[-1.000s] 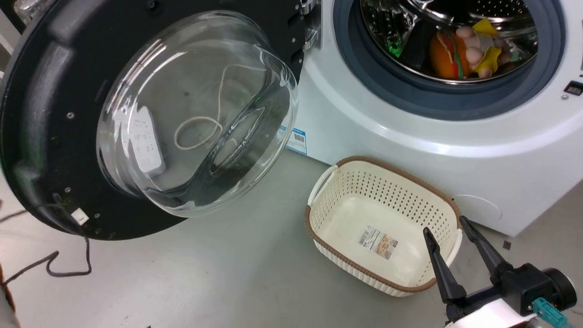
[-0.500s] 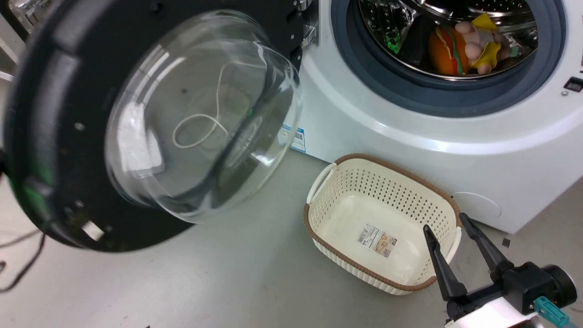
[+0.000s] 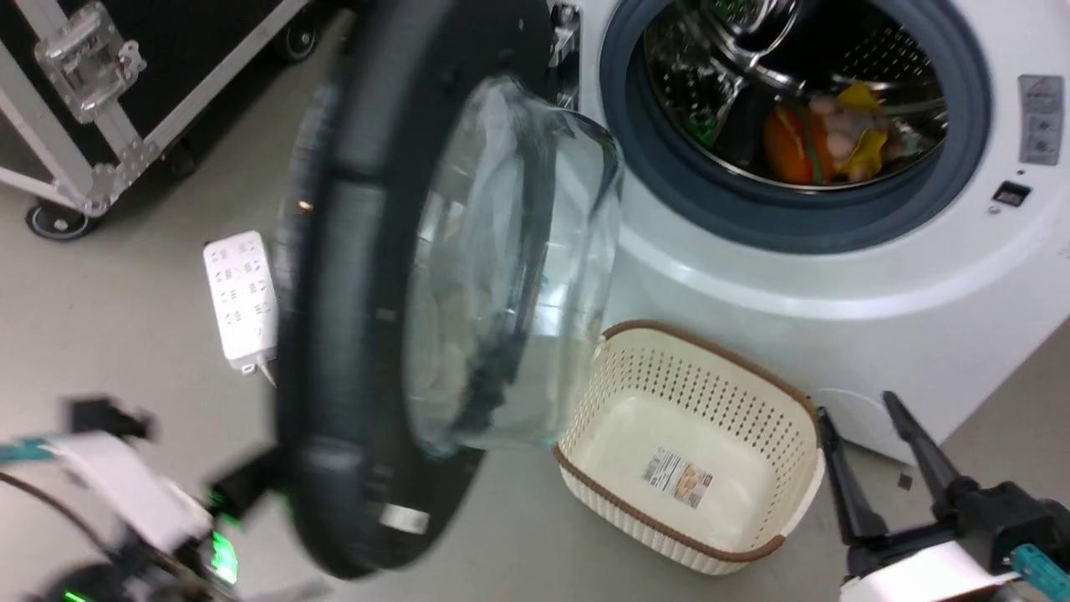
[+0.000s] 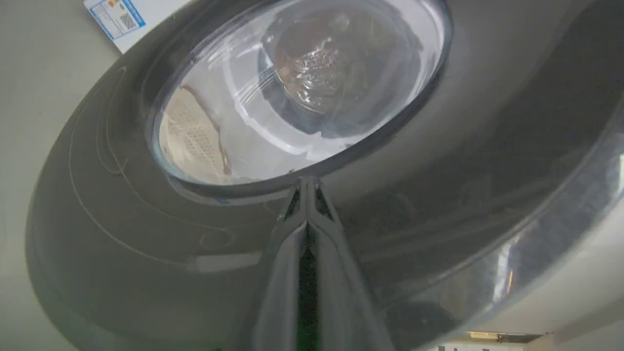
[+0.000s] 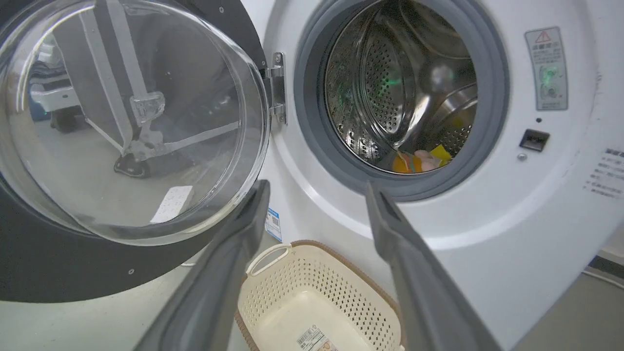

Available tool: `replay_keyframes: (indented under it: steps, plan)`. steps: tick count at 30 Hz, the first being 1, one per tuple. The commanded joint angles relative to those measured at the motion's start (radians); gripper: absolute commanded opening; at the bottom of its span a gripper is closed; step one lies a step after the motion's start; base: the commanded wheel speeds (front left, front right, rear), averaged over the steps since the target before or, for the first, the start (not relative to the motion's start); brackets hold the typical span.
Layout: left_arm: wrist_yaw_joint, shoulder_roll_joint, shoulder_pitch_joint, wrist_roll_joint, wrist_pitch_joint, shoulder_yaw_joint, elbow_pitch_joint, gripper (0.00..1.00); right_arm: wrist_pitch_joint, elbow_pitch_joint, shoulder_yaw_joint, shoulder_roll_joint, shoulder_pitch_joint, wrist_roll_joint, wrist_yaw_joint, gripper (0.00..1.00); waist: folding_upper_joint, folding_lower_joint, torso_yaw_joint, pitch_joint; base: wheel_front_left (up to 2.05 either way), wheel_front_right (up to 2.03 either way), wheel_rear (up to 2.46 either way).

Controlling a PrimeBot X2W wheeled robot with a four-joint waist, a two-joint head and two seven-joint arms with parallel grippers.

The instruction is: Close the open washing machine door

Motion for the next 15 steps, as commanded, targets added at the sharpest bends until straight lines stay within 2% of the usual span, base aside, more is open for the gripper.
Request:
replay_keyframes:
  steps: [1,2,3,4,5,7,9,10,15]
  plan:
    - [-0.008,-0.014,0.027,-0.001,0.001,-0.016,-0.009,0.00,-0.006,0.003,-0.009,0.005,-0.002,-0.007,0.001,1.00,0.0000,0.0001,-0.010,-0.013,0.00,0.00,0.00]
    - [-0.019,-0.032,0.075,-0.012,-0.019,-0.065,-0.029,0.00,-0.008,0.006,-0.034,0.014,0.000,-0.011,0.001,1.00,0.0000,0.0001,-0.023,-0.026,0.00,0.00,0.00]
    - [-0.019,-0.032,0.075,-0.012,-0.019,-0.065,-0.029,0.00,-0.008,0.006,-0.034,0.014,0.000,-0.011,0.001,1.00,0.0000,0.0001,-0.023,-0.026,0.00,0.00,0.00]
    - [-0.030,-0.039,0.116,-0.033,-0.055,-0.120,-0.037,0.00,-0.008,0.008,-0.056,0.021,0.001,-0.014,0.001,1.00,0.0000,0.0001,-0.038,-0.038,0.00,0.00,0.00]
    - [-0.030,-0.039,0.116,-0.033,-0.055,-0.120,-0.037,0.00,-0.008,0.008,-0.056,0.021,0.001,-0.014,0.001,1.00,0.0000,0.0001,-0.038,-0.038,0.00,0.00,0.00]
    - [-0.035,-0.041,0.150,-0.068,-0.113,-0.186,-0.035,0.00,-0.006,0.008,-0.074,0.027,0.003,-0.019,0.001,1.00,0.0000,0.0001,-0.058,-0.047,0.00,0.00,0.00]
    - [-0.045,-0.042,0.174,-0.102,-0.198,-0.259,-0.025,0.00,-0.003,0.006,-0.087,0.031,0.003,-0.021,0.001,1.00,0.0000,0.0001,-0.081,-0.051,0.00,0.00,0.00]
    - [-0.062,-0.042,0.191,-0.134,-0.329,-0.372,0.003,0.00,0.002,0.001,-0.099,0.035,0.001,-0.025,0.001,1.00,0.0000,0.0001,-0.125,-0.049,0.00,0.00,0.00]
    - [-0.091,-0.042,0.171,-0.174,-0.500,-0.512,0.070,0.00,0.011,-0.006,-0.097,0.038,-0.008,-0.029,0.001,1.00,0.0000,0.0001,-0.219,-0.027,0.00,0.00,0.00]
